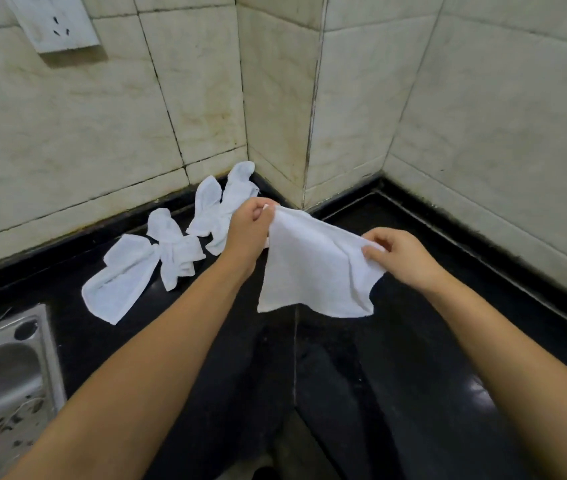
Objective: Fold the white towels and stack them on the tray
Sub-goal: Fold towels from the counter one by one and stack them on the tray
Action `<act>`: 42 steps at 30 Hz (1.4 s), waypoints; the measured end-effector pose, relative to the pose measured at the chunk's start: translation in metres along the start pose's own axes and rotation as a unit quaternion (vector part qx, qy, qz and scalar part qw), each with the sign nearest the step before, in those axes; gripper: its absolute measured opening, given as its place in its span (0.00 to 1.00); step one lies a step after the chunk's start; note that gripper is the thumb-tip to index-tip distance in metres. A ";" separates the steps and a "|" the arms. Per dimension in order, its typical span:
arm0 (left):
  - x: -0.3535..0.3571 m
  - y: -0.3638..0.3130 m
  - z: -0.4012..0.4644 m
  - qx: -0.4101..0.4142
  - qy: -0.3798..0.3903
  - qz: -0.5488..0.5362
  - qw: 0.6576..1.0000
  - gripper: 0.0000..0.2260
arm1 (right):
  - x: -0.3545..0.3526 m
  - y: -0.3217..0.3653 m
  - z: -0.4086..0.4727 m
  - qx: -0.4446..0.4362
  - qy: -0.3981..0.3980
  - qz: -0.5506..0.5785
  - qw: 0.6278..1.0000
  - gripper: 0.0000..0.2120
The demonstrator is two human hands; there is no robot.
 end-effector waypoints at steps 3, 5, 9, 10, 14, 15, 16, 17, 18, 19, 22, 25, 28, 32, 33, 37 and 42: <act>0.008 -0.001 0.001 0.006 -0.005 0.013 1.000 0.07 | -0.038 -0.023 -0.020 0.022 -0.096 0.035 0.995 0.06; 0.016 -0.001 -0.001 0.009 0.002 0.019 1.000 0.06 | -0.050 -0.026 -0.031 0.012 -0.129 0.079 0.988 0.04; 0.029 0.028 -0.013 -0.032 0.067 -0.038 0.997 0.05 | -0.047 -0.036 -0.054 0.005 -0.129 0.151 0.980 0.04; 0.034 0.040 -0.020 -0.048 0.095 -0.061 0.992 0.05 | -0.039 -0.044 -0.061 0.013 -0.115 0.166 0.979 0.05; 0.053 0.099 -0.061 -0.134 0.187 -0.034 0.973 0.04 | 0.023 -0.095 -0.098 0.083 -0.010 0.195 0.977 0.06; 0.059 0.116 -0.072 -0.158 0.217 -0.013 0.963 0.03 | 0.043 -0.109 -0.109 0.104 0.024 0.196 0.975 0.05; 0.064 0.134 -0.084 -0.189 0.250 0.009 0.950 0.03 | 0.063 -0.123 -0.119 0.126 0.056 0.195 0.971 0.05; 0.069 0.150 -0.095 -0.223 0.281 0.032 0.933 0.03 | 0.082 -0.135 -0.128 0.147 0.086 0.193 0.966 0.05; 0.072 0.165 -0.105 -0.255 0.308 0.057 0.915 0.03 | 0.098 -0.147 -0.137 0.171 0.113 0.195 0.959 0.05; 0.074 0.177 -0.113 -0.279 0.327 0.078 0.900 0.02 | 0.111 -0.156 -0.143 0.191 0.134 0.204 0.951 0.05; 0.075 0.186 -0.109 -0.291 0.330 0.119 0.890 0.02 | 0.119 -0.171 -0.142 0.224 0.136 0.215 0.941 0.05; 0.074 0.174 -0.076 -0.236 0.281 0.202 0.908 0.03 | 0.094 -0.178 -0.118 0.236 0.051 0.169 0.956 0.06; 0.078 0.160 -0.048 -0.192 0.214 0.281 0.916 0.03 | 0.073 -0.179 -0.098 0.263 -0.016 0.117 0.958 0.04; 0.088 0.163 -0.030 -0.161 0.170 0.372 0.899 0.05 | 0.075 -0.185 -0.075 0.319 -0.021 0.025 0.947 0.06; 0.091 0.166 -0.030 -0.153 0.165 0.399 0.889 0.06 | 0.077 -0.185 -0.072 0.330 -0.011 -0.028 0.943 0.07; 0.090 0.174 -0.041 -0.132 0.145 0.465 0.863 0.18 | 0.088 -0.160 -0.042 0.290 0.031 -0.219 0.931 0.19; 0.085 0.184 -0.086 -0.132 0.161 0.543 0.814 0.29 | 0.148 -0.093 0.031 0.144 0.146 -0.206 0.957 0.24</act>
Point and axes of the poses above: each hand's wrist, its own z-axis towards the middle knuckle, its own x-axis out of the palm, y = z × x, the point moved 10 cm from there along z, towards the middle knuckle, and after that the axes turned 15 degrees about y, right-handed, at the moved point
